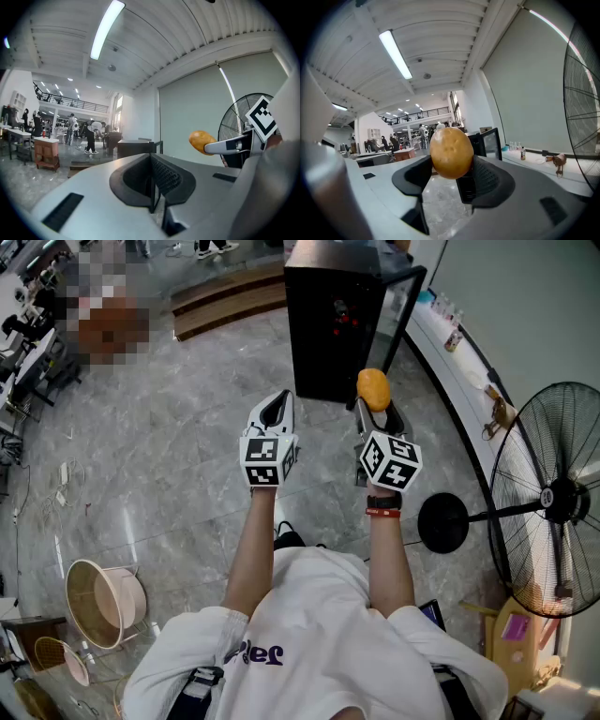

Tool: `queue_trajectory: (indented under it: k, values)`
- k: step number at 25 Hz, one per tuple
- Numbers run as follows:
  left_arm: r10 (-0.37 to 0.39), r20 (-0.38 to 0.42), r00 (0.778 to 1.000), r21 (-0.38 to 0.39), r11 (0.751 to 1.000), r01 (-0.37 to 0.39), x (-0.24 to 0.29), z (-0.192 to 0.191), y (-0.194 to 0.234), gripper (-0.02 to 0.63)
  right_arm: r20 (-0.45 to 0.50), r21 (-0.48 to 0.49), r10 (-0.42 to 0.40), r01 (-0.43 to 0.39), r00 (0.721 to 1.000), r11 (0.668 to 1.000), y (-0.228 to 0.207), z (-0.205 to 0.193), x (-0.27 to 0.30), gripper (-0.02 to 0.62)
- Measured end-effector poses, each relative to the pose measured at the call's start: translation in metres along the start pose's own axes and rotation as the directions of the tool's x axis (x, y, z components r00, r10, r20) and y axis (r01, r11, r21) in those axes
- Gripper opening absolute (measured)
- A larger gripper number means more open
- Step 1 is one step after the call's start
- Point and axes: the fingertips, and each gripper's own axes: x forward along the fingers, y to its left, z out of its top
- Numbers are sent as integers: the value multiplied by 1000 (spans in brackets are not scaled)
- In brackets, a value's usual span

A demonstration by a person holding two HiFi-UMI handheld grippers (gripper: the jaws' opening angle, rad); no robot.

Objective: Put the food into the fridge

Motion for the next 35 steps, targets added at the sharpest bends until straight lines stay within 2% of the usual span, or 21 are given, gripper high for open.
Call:
queue_trajectory:
  k: [8, 13, 19, 27, 35]
  values:
    - [-2, -16, 1000, -11, 1000, 2, -5, -3, 3, 18, 11, -60, -30, 31, 999, 998, -3, 4, -3, 284]
    - [-13, -30, 999, -17, 1000, 13, 18, -13, 14, 18, -13, -44, -29, 28, 999, 999, 0, -11, 25, 284]
    - [-48, -29, 998, -36, 998, 47, 72, -23, 46, 18, -53, 2, -39, 39, 998, 999, 4, -23, 89, 284]
    - [-115, -11, 993, -25, 993, 114, 162, -3, 100, 18, -70, 23, -77, 79, 995, 997, 11, -4, 190, 284]
    - [-174, -13, 985, -34, 984, 173, 230, 1, 138, 18, -49, 68, -84, 88, 995, 994, 17, 14, 260, 284]
